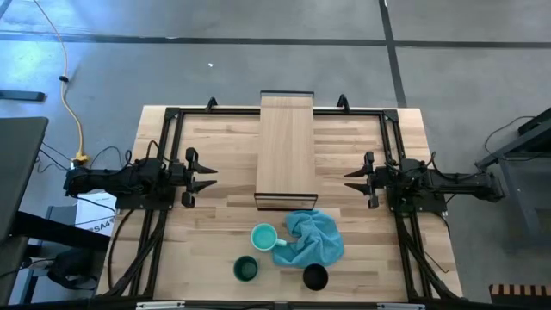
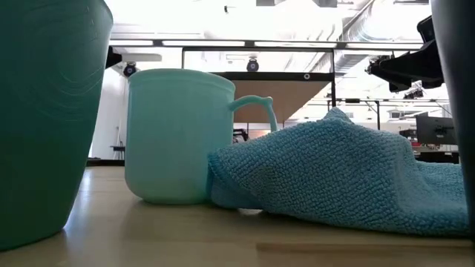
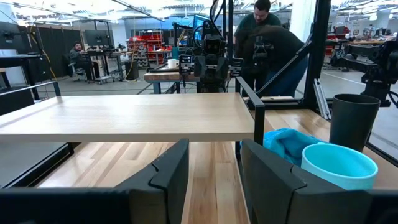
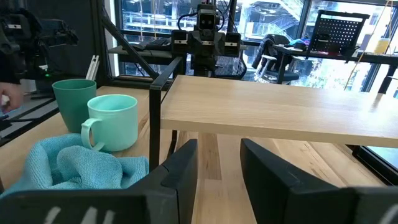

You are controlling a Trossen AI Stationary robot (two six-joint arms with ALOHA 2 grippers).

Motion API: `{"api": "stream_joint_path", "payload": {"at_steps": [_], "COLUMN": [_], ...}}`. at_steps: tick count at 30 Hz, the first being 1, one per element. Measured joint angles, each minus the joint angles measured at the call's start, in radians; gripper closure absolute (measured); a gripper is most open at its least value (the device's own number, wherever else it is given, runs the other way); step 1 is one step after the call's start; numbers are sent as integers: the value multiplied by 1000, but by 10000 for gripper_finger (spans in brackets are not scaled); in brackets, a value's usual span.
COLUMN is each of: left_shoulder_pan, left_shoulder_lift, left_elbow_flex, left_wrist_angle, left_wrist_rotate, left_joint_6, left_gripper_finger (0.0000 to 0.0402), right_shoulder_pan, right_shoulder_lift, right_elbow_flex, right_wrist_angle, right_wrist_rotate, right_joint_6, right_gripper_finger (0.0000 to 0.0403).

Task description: Stack small to large cups/mugs on shelf

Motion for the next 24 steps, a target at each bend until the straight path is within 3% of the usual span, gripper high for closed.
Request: {"api": "stream_joint_path", "payload": {"at_steps": [24], "left_shoulder_pan": [0], "left_shoulder_lift": [0], "left_elbow_flex": [0], "left_wrist_angle": [0], "left_wrist_rotate": [0], "left_joint_6": [0], "left_gripper_finger": [266], "right_shoulder_pan": [0], "right_shoulder_lift": [0], "right_elbow_flex": [0], "right_wrist_angle": [0], "right_wrist_rotate": [-1], "right_joint_6": [22], "right_gripper_finger": [291]}}
